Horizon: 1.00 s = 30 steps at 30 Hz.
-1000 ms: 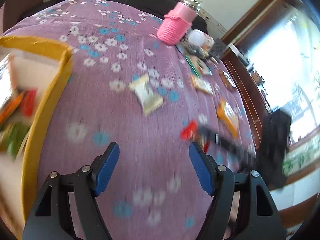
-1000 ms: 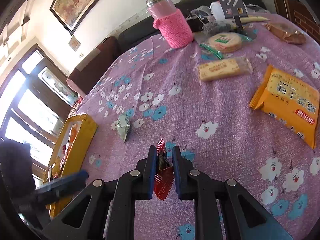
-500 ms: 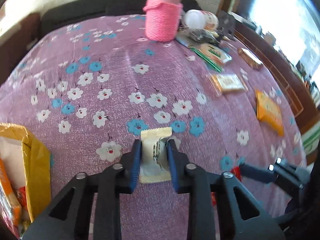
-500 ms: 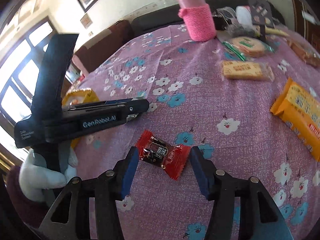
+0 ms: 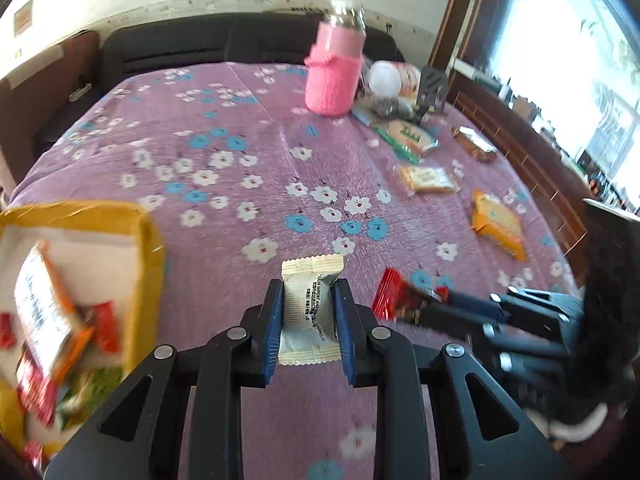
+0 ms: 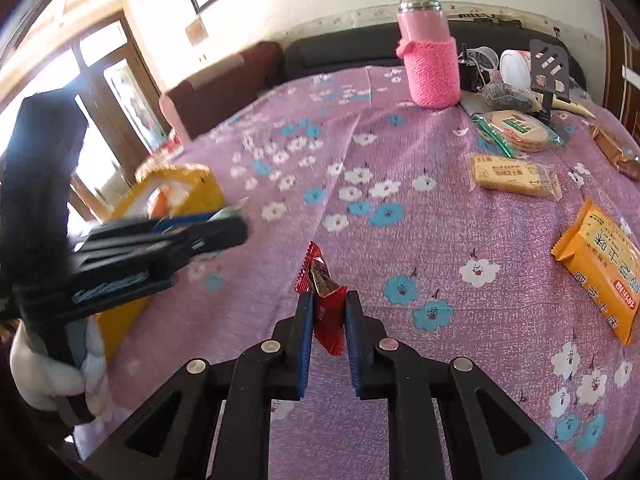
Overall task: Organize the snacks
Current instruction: 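Grasp the white sachet with the left tool while the right tool holds the red candy, then carry the candy and sachet over the tray and open both tools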
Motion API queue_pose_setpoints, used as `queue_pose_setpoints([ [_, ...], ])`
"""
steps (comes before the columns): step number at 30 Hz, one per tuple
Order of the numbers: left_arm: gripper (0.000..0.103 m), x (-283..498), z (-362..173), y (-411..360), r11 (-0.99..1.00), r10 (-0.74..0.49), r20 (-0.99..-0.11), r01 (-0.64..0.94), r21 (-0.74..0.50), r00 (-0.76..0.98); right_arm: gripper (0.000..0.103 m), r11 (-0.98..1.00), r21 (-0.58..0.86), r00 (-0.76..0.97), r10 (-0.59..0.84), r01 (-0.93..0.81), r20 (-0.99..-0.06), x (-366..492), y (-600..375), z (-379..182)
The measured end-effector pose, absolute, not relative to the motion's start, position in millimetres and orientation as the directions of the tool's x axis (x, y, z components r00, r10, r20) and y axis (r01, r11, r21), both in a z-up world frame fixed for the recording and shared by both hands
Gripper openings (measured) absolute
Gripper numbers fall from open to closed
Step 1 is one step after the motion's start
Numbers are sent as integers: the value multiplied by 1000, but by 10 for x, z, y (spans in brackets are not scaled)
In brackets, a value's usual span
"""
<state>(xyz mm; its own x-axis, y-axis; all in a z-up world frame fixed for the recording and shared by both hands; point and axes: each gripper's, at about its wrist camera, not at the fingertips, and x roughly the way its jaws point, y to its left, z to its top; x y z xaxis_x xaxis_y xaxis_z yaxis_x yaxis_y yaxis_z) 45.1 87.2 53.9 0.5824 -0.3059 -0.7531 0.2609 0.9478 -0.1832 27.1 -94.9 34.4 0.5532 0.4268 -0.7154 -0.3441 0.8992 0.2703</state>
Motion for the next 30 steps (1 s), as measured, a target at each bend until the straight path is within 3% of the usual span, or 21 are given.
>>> queue_pose_setpoints([
  [9,22,-211,816,1790,947,-292,-673,105,-304,679,16,883,327,565,468,-338,-679,205,-963,414],
  [15,23,-687,698,2608,917,-224,-650,-67,-392,726,15,852,402,553,524,-336,-648,82,-821,509],
  [21,23,-845,535,2871,911,-196,-670,-119,-394,716,15,797,426,481,601,-429,-638,-165,-149,660],
  [30,25,-1001,371,2844,881,-275,-672,-100,-463,688,15,740,352,371,617,-573,-694,-353,1049,707],
])
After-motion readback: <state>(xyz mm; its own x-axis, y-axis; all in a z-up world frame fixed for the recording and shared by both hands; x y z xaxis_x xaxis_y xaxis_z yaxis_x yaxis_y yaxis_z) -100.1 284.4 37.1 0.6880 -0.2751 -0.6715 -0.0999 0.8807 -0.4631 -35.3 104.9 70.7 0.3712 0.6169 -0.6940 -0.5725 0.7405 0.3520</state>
